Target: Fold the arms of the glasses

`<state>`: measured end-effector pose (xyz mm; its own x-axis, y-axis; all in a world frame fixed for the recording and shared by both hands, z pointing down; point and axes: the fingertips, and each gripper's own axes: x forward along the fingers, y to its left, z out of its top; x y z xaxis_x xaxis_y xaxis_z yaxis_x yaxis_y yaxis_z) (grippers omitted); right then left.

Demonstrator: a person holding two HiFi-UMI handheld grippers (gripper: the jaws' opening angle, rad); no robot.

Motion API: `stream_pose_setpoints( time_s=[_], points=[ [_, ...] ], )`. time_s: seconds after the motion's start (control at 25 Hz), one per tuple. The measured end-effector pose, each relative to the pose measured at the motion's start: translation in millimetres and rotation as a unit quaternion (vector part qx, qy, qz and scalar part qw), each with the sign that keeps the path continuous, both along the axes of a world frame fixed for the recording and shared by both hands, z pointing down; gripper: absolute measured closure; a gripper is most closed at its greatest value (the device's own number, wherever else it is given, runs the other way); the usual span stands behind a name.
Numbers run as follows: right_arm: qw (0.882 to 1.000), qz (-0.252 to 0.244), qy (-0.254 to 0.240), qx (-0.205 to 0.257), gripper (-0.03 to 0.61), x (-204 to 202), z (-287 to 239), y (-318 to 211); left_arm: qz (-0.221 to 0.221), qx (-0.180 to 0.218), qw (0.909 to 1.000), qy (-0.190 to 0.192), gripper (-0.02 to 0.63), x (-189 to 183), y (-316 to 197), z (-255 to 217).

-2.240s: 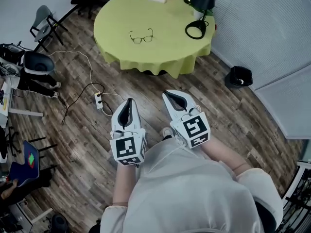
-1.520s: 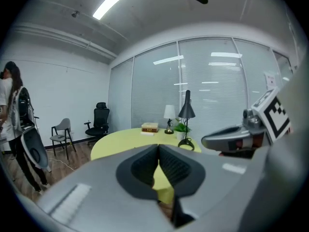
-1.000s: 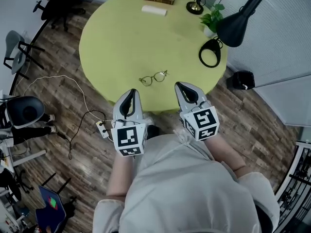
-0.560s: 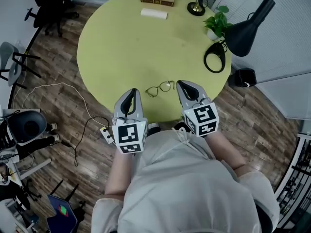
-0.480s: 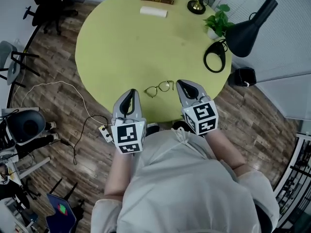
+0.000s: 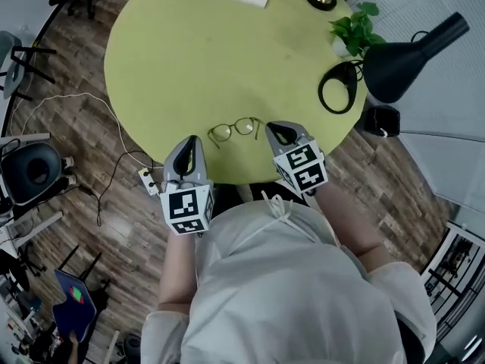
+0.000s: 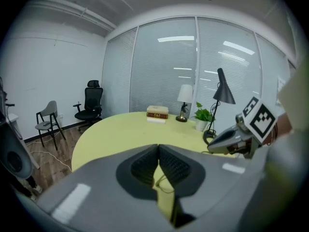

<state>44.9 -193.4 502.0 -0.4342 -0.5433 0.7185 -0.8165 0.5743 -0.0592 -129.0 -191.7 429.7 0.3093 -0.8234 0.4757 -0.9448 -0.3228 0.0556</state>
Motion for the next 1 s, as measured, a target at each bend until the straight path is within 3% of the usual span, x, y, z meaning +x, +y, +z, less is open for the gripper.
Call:
stream_pose_setpoints(
  time_s=[0.2,0.28,0.36,0.48,0.64,0.72,0.84,1.0],
  points=[
    [0.993,-0.096,0.06,-0.03,0.575,8.0,47.1,-3.1,-0.028,-0.036,0.999,0.007,0.607,2.4,3.4,42.5],
    [0.988,-0.13,0.068,-0.042,0.477,6.7,56.7,-6.5,-0.036,-0.043,0.9984,0.007,0.607,1.4,3.0,54.4],
    [0.982,-0.167,0.076,-0.036,0.477,2.9,59.2,-11.0,-0.044,-0.048,0.9979,0.007,0.607,0.9,2.9,63.7],
    [0.965,-0.243,0.099,-0.014,0.477,-3.3,60.5,-12.8,-0.048,-0.053,0.9974,0.013,0.607,4.6,3.8,74.0],
    [0.931,-0.343,0.125,0.006,0.477,-16.4,60.6,-12.7,-0.051,-0.043,0.9966,0.048,0.607,5.9,-2.2,76.2],
    [0.919,-0.371,0.132,0.015,0.487,-22.4,59.7,-13.2,-0.055,-0.042,0.9959,0.057,0.607,2.6,-5.1,78.1],
    [0.905,-0.399,0.145,0.021,0.551,-27.1,57.9,-8.9,-0.059,-0.045,0.9955,0.06,0.607,-0.6,-5.1,80.3],
    [0.892,-0.423,0.16,0.029,0.561,-29.8,58.1,-1.8,-0.055,-0.04,0.995,0.073,0.607,-0.1,-5.6,77.7]
  ],
)
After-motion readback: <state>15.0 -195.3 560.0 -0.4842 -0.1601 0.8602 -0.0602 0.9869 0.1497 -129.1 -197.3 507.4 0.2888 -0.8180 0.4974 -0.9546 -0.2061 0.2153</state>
